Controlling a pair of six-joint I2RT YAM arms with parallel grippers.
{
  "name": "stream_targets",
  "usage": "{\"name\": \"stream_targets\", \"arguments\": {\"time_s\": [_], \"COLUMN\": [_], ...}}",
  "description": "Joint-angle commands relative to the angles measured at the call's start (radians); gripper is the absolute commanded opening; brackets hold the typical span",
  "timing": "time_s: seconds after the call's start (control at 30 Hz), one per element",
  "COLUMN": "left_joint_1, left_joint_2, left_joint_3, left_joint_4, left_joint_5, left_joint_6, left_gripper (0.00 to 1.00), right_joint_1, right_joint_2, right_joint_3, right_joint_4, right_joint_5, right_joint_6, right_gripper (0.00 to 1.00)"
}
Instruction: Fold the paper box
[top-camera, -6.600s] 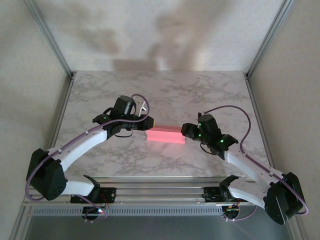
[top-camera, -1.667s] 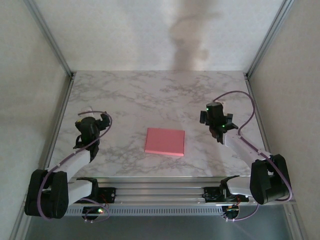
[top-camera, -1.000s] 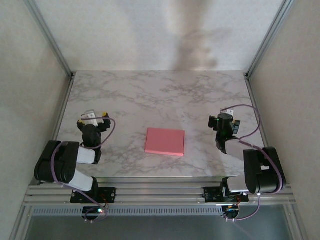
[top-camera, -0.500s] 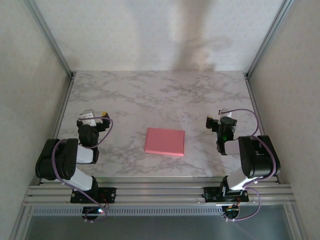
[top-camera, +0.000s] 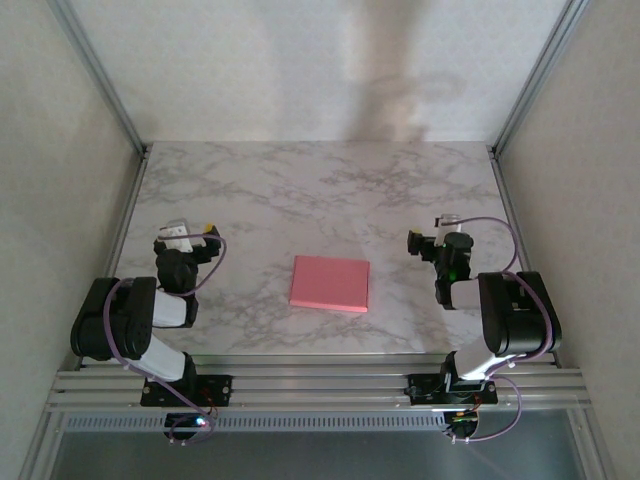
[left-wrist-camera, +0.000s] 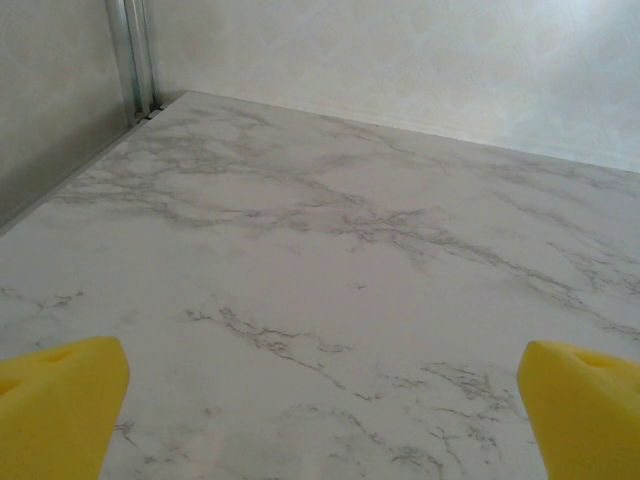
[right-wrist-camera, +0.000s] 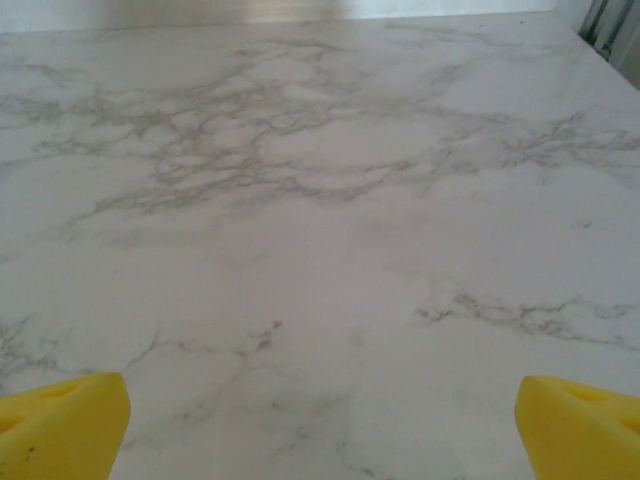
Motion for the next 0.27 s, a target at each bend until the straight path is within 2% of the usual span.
{"name": "stream_targets", "arguments": {"time_s": [0.0,0.23], "left_joint_1": [0.006,0.005], "left_joint_2": [0.002,0.001], "left_joint_3": [0.005,0.006], "left_joint_4": [0.047,0.045], "left_joint_5": [0.020,0.013], "left_joint_6": [-0.015,-0.018], "left_gripper": [0.99,0.99], "right_joint_1": [-0.002,-0.001], "right_joint_2": [-0.005,-0.003], "right_joint_3": [0.017,0.017], "right_joint_4": [-0.026,-0.025], "right_joint_5": [0.031,0.031], "right_joint_6": [0.015,0.015], "right_gripper": [0.99,0.99]}}
